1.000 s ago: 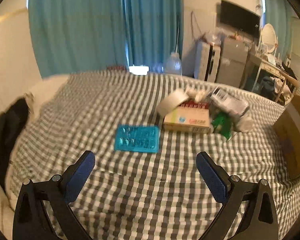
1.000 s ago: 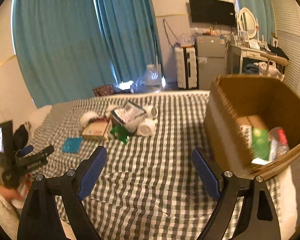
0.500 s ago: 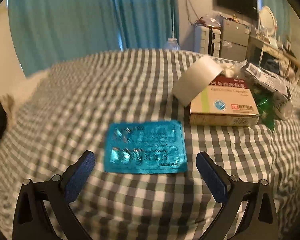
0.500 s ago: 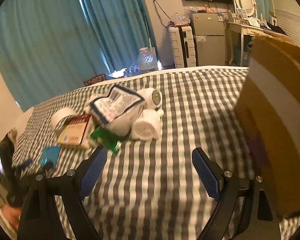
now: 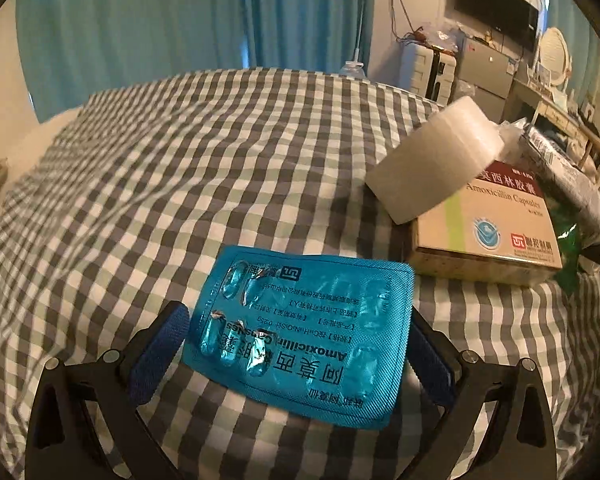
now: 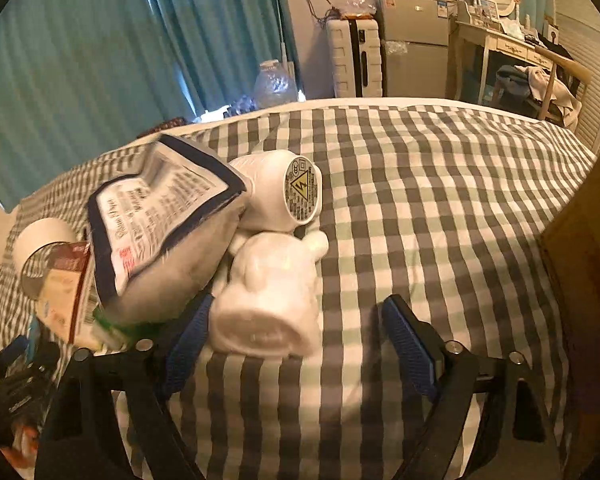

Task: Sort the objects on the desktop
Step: 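Grasp the blue blister pack with the left tool while the right grasps the white piggy bank, then carry the blister pack and piggy bank with both tools over the cardboard box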

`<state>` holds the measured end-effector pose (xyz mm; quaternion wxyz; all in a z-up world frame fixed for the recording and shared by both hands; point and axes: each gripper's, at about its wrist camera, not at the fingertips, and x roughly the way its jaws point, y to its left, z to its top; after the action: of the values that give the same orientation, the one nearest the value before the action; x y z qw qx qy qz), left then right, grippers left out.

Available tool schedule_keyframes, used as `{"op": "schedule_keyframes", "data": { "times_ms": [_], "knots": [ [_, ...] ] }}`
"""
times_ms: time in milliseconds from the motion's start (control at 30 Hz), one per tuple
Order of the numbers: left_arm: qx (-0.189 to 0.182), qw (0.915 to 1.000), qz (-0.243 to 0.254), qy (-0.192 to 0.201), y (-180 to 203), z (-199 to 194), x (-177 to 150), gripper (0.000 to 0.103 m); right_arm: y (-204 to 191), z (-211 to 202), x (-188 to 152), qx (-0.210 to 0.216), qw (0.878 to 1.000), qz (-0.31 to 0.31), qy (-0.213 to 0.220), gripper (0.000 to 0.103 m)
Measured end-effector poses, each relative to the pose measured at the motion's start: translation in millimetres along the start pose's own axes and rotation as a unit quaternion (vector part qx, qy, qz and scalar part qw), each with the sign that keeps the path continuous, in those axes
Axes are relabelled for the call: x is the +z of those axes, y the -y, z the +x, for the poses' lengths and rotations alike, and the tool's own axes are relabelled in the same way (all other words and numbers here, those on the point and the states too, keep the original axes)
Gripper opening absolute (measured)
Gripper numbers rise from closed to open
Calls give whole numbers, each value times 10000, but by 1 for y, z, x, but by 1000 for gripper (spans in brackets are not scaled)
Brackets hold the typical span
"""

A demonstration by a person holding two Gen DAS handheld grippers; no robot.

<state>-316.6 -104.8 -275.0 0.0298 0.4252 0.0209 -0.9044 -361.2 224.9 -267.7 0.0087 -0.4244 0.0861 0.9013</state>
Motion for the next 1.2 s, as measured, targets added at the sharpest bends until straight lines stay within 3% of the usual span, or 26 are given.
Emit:
{"op": "schedule_keyframes", "data": {
  "times_ms": [100,300,567,833,1033,1200],
  "knots": [
    [-112,9999,-39,-49,-5,2,1,103,-10,5,3,-121,9992,-340,-184,51],
    [-428,9991,14,-26,-12,-1,1,102,-11,-21,-19,45,9978,-549,-358,51],
    [-585,9978,312,19,-3,-19,-9,100,-5,-81,-66,283,9968,-607,-426,51],
    [-787,9957,364,320,25,-74,-18,100,-2,-127,-81,423,9975,-461,-325,51],
    [-1160,9923,-171,402,46,-119,-41,100,-5,-155,-95,553,9973,-319,-370,51],
    [-995,9933,270,516,70,-159,-56,100,-4,-184,-110,611,9973,-232,-331,51]
  ]
}}
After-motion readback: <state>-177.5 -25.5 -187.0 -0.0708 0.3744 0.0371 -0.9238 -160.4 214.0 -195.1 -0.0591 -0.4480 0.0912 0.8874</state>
